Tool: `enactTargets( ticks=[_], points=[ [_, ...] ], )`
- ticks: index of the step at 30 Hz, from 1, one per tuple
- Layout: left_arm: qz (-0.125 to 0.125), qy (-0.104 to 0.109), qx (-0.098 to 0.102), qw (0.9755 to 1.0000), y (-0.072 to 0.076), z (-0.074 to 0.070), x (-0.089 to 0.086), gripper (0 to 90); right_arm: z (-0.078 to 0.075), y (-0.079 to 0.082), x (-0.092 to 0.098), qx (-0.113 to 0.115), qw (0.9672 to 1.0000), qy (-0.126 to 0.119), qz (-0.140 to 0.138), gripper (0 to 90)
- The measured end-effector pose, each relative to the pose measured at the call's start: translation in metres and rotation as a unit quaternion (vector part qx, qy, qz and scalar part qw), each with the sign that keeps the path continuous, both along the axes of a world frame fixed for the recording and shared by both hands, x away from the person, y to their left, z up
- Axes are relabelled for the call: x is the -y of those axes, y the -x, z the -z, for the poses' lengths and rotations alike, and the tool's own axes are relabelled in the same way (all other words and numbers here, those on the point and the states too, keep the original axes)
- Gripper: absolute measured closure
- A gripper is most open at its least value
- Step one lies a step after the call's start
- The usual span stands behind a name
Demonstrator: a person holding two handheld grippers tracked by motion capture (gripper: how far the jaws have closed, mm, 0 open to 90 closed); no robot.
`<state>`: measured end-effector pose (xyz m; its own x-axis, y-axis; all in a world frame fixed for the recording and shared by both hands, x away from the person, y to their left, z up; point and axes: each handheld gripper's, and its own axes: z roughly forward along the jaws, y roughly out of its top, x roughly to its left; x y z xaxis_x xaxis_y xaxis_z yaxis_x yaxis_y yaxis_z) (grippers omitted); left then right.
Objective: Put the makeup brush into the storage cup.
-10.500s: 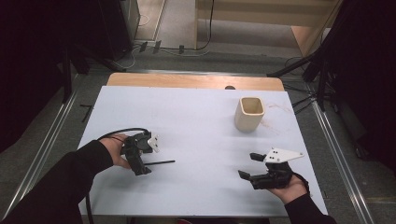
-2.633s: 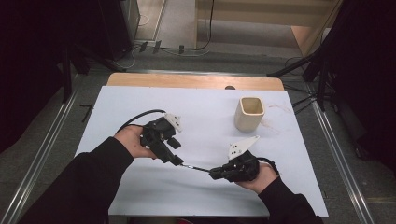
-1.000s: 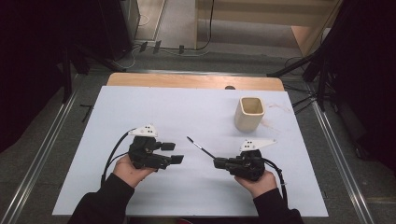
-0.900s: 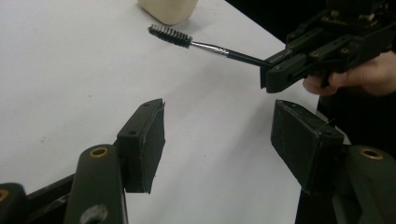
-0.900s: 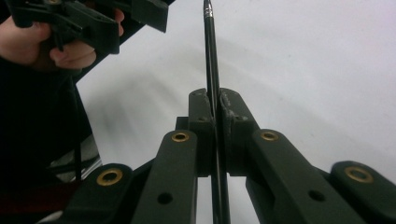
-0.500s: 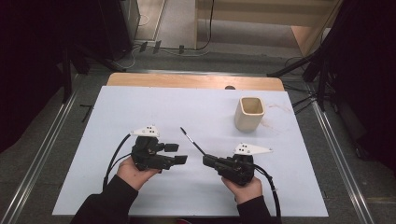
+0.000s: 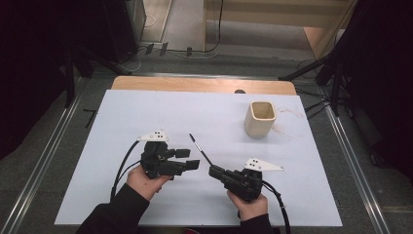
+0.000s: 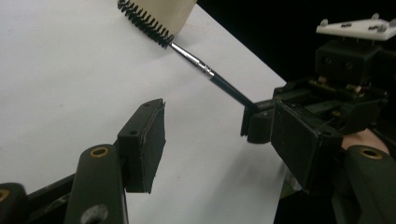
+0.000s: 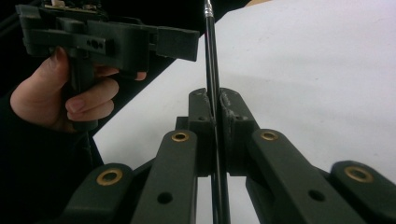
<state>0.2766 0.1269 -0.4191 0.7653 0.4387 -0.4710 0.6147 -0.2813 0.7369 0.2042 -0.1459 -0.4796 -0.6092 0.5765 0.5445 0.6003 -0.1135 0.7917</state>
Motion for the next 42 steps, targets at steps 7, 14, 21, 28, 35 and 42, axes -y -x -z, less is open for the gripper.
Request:
enactTargets(
  ticks=[7,14,21,28,35,42],
  points=[
    [-0.005,0.023,-0.018,0.9996,-0.001,0.002,0.005,35.9,0.008,0.004,-0.005,-0.003,0.9994,-0.029,0.015,85.9],
    [-0.013,0.028,-0.022,0.9993,-0.003,0.003,0.005,36.0,0.017,0.008,-0.005,-0.007,0.9980,-0.057,0.027,85.9],
    [-0.019,0.048,-0.039,0.9979,-0.006,0.005,0.009,36.1,0.022,0.011,-0.009,-0.004,0.9946,-0.093,0.046,85.9],
    [-0.021,0.046,-0.061,0.9969,-0.007,0.005,0.014,43.6,0.022,0.010,-0.012,-0.004,0.9940,-0.100,0.045,85.8],
    [-0.027,0.049,-0.076,0.9955,-0.011,0.007,0.017,47.4,0.021,0.011,-0.014,0.004,0.9941,-0.099,0.045,85.9],
    [-0.027,0.048,-0.076,0.9956,-0.012,0.007,0.019,52.9,0.020,0.012,-0.017,0.008,0.9944,-0.097,0.042,85.9]
  ],
)
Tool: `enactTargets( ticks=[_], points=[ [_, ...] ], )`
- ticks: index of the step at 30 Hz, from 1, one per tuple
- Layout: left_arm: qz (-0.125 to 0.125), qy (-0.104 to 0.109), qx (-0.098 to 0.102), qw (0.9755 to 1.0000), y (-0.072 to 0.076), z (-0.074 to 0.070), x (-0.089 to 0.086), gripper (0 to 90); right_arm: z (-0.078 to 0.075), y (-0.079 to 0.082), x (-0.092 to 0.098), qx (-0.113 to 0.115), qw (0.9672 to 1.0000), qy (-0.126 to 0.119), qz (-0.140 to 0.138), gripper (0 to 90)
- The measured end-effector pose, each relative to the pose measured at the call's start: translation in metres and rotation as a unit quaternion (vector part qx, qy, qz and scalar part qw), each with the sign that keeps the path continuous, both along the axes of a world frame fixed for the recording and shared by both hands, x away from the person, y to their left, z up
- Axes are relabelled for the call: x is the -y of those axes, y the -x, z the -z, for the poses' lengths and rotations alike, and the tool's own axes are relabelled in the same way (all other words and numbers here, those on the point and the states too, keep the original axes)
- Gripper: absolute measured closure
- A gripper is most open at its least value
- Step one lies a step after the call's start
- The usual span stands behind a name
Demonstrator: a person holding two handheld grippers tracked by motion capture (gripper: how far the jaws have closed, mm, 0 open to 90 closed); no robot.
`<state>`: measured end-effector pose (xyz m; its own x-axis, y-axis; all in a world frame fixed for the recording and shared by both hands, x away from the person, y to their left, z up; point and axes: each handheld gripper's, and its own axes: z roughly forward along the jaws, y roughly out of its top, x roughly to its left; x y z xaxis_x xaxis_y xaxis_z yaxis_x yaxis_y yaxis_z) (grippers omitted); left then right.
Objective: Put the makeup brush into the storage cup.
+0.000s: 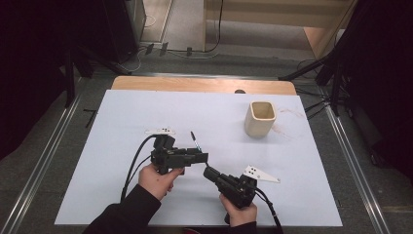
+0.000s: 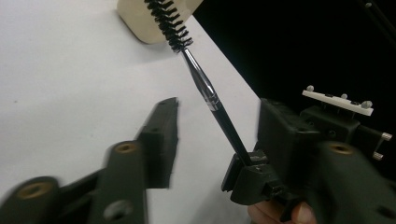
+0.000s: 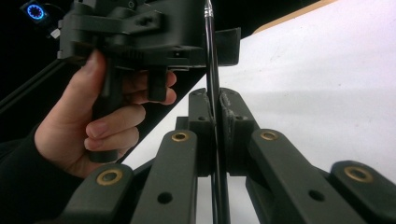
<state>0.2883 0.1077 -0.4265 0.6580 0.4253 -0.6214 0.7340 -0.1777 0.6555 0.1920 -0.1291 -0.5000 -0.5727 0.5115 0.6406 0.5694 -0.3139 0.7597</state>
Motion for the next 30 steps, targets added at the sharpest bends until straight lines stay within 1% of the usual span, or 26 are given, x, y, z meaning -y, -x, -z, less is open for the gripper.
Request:
enactTargets(
  ticks=[1,4,5,8,9,10,11,12,14,16,17,20,22,24,26,28,29,30],
  points=[
    [-0.001,0.002,-0.001,1.0000,-0.0003,0.0000,0.0000,55.0,-0.0002,0.0002,-0.0003,0.000,1.0000,0.000,-0.001,85.9],
    [0.000,0.007,-0.006,1.0000,-0.0012,0.0002,-0.0005,55.1,-0.0004,0.0003,-0.0007,0.005,1.0000,0.000,-0.001,85.9],
    [0.000,0.006,-0.003,1.0000,-0.0014,0.0001,-0.0009,61.0,-0.0003,0.0003,-0.0009,0.007,1.0000,0.000,-0.003,85.9],
    [0.000,0.007,-0.004,1.0000,-0.0016,0.0001,-0.0009,61.8,-0.0007,0.0008,-0.0020,0.009,0.9999,-0.001,-0.005,85.9],
    [-0.002,0.008,-0.004,1.0000,-0.0016,0.0000,-0.0009,66.3,-0.0006,0.0007,-0.0025,0.009,0.9999,0.002,-0.006,85.9],
    [-0.002,0.008,-0.005,1.0000,-0.0018,0.0000,-0.0009,66.3,-0.0003,0.0006,-0.0027,0.010,0.9999,0.004,-0.006,85.9],
    [-0.001,0.009,-0.006,0.9999,-0.0020,0.0002,-0.0011,70.4,0.0003,0.0002,-0.0033,0.009,0.9999,0.005,-0.008,85.9],
    [0.000,0.010,-0.006,0.9999,-0.0022,0.0002,-0.0017,71.6,0.0006,0.0001,-0.0037,0.008,0.9999,0.005,-0.010,85.9],
    [0.003,0.013,-0.009,0.9999,-0.0029,0.0006,-0.0021,71.7,0.0006,0.0001,-0.0043,0.005,0.9999,0.005,-0.012,85.9],
    [0.003,0.015,-0.014,0.9998,-0.0036,0.0012,-0.0030,75.3,0.0012,0.0001,-0.0047,0.007,0.9999,0.008,-0.013,85.9],
    [0.007,0.019,-0.018,0.9996,-0.0046,0.0018,-0.0038,76.2,0.0013,0.0000,-0.0050,0.009,0.9998,0.011,-0.013,85.9],
    [0.008,0.019,-0.019,0.9996,-0.0047,0.0017,-0.0039,76.6,0.0013,0.0000,-0.0051,0.009,0.9998,0.012,-0.013,85.9],
    [0.008,0.024,-0.023,0.9994,-0.0048,0.0017,-0.0036,78.2,0.0015,0.0001,-0.0058,0.007,0.9998,0.013,-0.017,85.9],
    [0.013,0.029,-0.028,0.9991,-0.0053,0.0019,-0.0042,79.3,0.0017,0.0004,-0.0065,0.006,0.9997,0.014,-0.019,85.9],
    [0.019,0.028,-0.023,0.9992,-0.0055,0.0014,-0.0046,79.3,0.0017,0.0003,-0.0066,0.008,0.9997,0.015,-0.018,85.9],
    [0.024,0.035,-0.027,0.9987,-0.0055,0.0007,-0.0048,81.3,0.0015,0.0007,-0.0070,0.009,0.9996,0.017,-0.018,85.3],
    [0.024,0.035,-0.027,0.9987,-0.0055,0.0007,-0.0048,81.7,0.0019,0.0003,-0.0070,0.011,0.9996,0.019,-0.018,85.1],
    [0.030,0.043,-0.033,0.9981,-0.0060,0.0010,-0.0050,82.7,0.0019,0.0006,-0.0070,0.007,0.9996,0.020,-0.021,84.5]
  ],
)
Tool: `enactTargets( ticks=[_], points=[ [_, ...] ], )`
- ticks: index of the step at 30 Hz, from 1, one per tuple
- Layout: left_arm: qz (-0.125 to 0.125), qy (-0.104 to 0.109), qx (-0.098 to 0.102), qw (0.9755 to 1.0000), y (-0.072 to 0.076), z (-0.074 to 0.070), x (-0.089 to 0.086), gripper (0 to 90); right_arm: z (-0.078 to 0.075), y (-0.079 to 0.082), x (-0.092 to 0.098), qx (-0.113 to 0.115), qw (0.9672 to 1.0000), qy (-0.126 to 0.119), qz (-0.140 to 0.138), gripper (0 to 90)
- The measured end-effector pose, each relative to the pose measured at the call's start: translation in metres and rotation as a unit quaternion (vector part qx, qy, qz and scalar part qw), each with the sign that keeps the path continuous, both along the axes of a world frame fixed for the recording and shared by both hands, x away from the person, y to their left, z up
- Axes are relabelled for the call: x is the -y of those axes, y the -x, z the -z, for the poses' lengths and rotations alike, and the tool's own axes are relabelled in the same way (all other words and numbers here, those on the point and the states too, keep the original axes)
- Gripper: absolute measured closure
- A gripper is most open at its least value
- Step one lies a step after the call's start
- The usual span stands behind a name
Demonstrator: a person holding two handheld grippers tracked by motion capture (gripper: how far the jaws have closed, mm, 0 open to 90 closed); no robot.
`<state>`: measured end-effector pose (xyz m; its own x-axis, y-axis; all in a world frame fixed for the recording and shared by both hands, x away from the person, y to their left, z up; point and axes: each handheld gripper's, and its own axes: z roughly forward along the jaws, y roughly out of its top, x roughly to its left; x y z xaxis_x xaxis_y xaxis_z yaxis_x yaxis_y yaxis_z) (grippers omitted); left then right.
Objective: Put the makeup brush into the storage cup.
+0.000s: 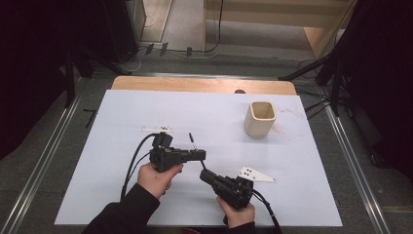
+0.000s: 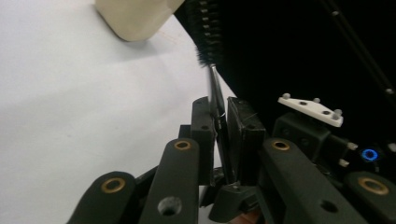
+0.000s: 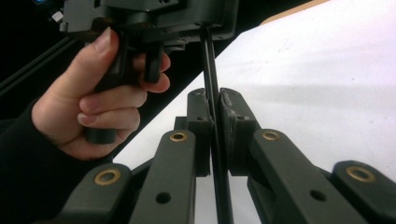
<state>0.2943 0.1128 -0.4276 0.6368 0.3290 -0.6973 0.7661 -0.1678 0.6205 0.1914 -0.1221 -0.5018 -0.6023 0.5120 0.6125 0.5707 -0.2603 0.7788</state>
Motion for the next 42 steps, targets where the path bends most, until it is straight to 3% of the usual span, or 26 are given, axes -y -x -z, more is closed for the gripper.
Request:
enactTargets(
  ticks=[5,9,13,14,15,17,22,26,32,36,38,39,40,41,42],
  points=[
    [0.011,0.015,-0.017,0.9997,-0.001,0.001,-0.001,85.6,0.001,-0.001,0.000,-0.002,1.0000,0.005,0.000,82.9],
    [0.010,0.016,-0.018,0.9997,-0.001,0.000,-0.001,85.7,-0.002,0.000,0.000,0.001,0.9998,0.018,0.005,81.5],
    [0.008,0.015,-0.017,0.9997,-0.002,0.000,-0.003,85.6,-0.007,-0.002,-0.001,0.000,0.9990,0.045,0.009,63.3],
    [0.008,0.012,-0.015,0.9998,-0.002,0.000,-0.004,85.6,-0.007,-0.002,-0.001,0.000,0.9990,0.045,0.009,63.3],
    [0.007,0.005,-0.013,0.9999,-0.002,0.000,-0.005,85.6,-0.010,-0.003,-0.001,0.002,0.9983,0.057,0.009,54.2],
    [0.006,0.001,-0.011,0.9999,-0.003,0.000,-0.006,85.6,-0.014,-0.005,-0.001,0.004,0.9974,0.072,0.007,47.7],
    [0.007,-0.022,-0.005,0.9997,-0.003,0.000,-0.006,85.5,-0.025,-0.010,-0.002,0.007,0.9958,0.091,-0.009,41.2],
    [0.008,-0.032,0.003,0.9995,-0.004,0.000,-0.008,85.4,-0.031,-0.017,-0.004,0.009,0.9921,0.121,-0.030,30.5],
    [0.005,-0.045,0.011,0.9989,-0.005,-0.001,-0.011,85.4,-0.037,-0.025,-0.005,0.004,0.9885,0.142,-0.054,25.0],
    [0.006,-0.056,0.014,0.9983,-0.006,0.000,-0.013,85.3,-0.044,-0.031,-0.008,0.007,0.9804,0.175,-0.091,21.6],
    [0.008,-0.059,0.016,0.9981,-0.007,0.000,-0.013,85.3,-0.045,-0.032,-0.008,0.008,0.9789,0.179,-0.098,21.7],
    [0.009,-0.061,0.019,0.9979,-0.007,0.000,-0.014,85.3,-0.046,-0.036,-0.007,0.009,0.9761,0.186,-0.113,21.9],
    [0.011,-0.063,0.020,0.9978,-0.007,0.000,-0.014,85.3,-0.046,-0.036,-0.007,0.009,0.9761,0.186,-0.113,21.9],
    [0.011,-0.061,0.019,0.9979,-0.007,0.000,-0.014,85.3,-0.045,-0.039,-0.005,0.010,0.9730,0.193,-0.126,22.1],
    [0.011,-0.061,0.019,0.9979,-0.007,0.000,-0.014,85.3,-0.045,-0.039,-0.005,0.010,0.9730,0.193,-0.126,22.1]
  ],
)
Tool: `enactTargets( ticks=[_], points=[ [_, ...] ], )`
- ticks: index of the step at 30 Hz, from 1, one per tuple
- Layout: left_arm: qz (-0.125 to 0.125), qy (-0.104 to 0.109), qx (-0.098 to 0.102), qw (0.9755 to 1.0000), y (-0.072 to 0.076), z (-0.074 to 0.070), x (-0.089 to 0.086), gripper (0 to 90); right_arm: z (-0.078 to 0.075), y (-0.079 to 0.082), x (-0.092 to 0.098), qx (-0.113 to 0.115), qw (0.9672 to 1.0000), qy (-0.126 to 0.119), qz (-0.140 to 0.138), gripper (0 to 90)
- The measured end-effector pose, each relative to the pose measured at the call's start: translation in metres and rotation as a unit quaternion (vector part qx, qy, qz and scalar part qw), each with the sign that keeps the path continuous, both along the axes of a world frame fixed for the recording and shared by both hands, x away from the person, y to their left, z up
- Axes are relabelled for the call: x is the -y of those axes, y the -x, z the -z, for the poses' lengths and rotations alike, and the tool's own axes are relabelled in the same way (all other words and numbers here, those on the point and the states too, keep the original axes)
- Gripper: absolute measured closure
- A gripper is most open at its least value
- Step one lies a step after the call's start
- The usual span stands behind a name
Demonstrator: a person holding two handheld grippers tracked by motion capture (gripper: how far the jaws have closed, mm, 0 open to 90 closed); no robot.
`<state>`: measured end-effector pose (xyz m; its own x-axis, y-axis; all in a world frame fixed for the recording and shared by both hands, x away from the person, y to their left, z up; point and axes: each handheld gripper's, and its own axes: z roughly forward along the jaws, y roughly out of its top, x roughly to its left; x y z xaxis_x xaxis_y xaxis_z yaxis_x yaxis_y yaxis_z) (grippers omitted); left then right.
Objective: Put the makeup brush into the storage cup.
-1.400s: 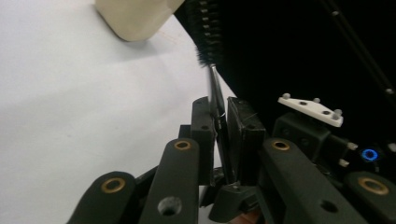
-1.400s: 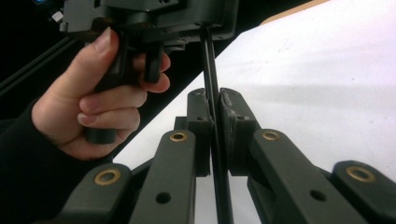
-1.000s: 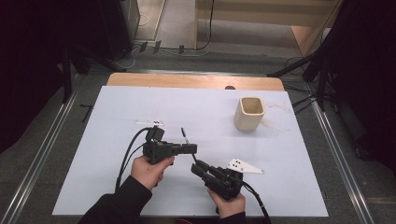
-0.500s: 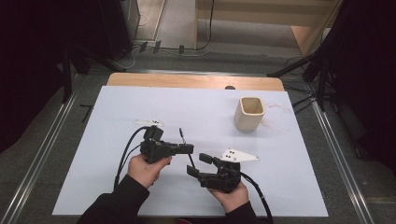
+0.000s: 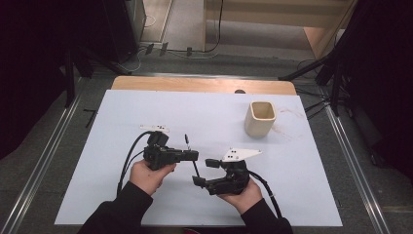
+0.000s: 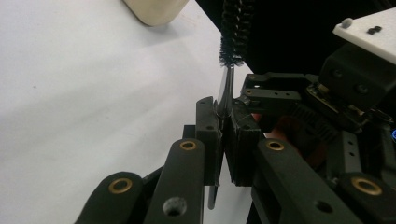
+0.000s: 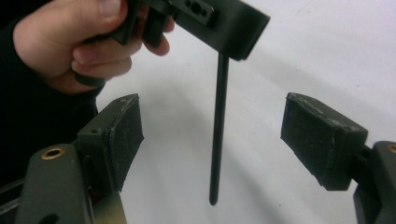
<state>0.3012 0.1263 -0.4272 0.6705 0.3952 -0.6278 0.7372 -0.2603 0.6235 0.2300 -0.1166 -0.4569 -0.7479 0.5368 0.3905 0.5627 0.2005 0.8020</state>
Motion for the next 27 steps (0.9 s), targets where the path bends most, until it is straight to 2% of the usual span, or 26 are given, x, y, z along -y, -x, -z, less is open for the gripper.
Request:
enactTargets(
  ticks=[3,6,7,10,12,13,15,20,22,23,27],
  points=[
    [0.011,-0.007,0.005,0.9999,0.000,0.000,0.001,85.3,0.004,-0.004,0.003,-0.012,0.9997,0.001,-0.023,22.4],
    [0.017,-0.009,0.005,0.9998,0.001,0.001,0.003,85.3,0.006,-0.005,0.004,-0.011,0.9994,0.000,-0.033,23.0],
    [0.019,-0.010,0.004,0.9998,0.001,0.000,0.004,85.3,0.008,-0.007,0.006,-0.019,0.9986,-0.007,-0.050,23.6],
    [0.034,-0.014,0.012,0.9993,0.002,0.000,0.005,85.3,0.009,-0.008,0.009,-0.019,0.9978,-0.012,-0.063,25.2],
    [0.041,-0.016,0.013,0.9989,0.002,0.000,0.006,85.3,0.009,-0.009,0.011,-0.020,0.9977,-0.016,-0.063,25.5],
    [0.044,-0.016,0.014,0.9988,0.002,0.000,0.006,85.3,0.010,-0.010,0.014,-0.021,0.9973,-0.027,-0.064,27.5],
    [0.057,-0.011,0.022,0.9981,0.000,0.000,0.006,85.3,0.011,-0.010,0.015,-0.022,0.9970,-0.028,-0.068,28.2],
    [0.077,-0.014,0.025,0.9966,0.000,0.001,0.008,85.2,0.016,-0.012,0.015,-0.028,0.9965,-0.031,-0.072,31.8],
    [0.091,-0.012,0.023,0.9955,0.000,0.002,0.009,85.2,0.018,-0.013,0.014,-0.034,0.9955,-0.038,-0.080,33.3],
    [0.104,-0.012,0.028,0.9942,0.001,0.002,0.011,85.2,0.019,-0.014,0.013,-0.039,0.9946,-0.042,-0.087,34.9],
    [0.114,-0.017,0.031,0.9928,0.003,0.003,0.014,85.1,0.022,-0.014,0.010,-0.041,0.9936,-0.051,-0.093,36.2]
  ],
)
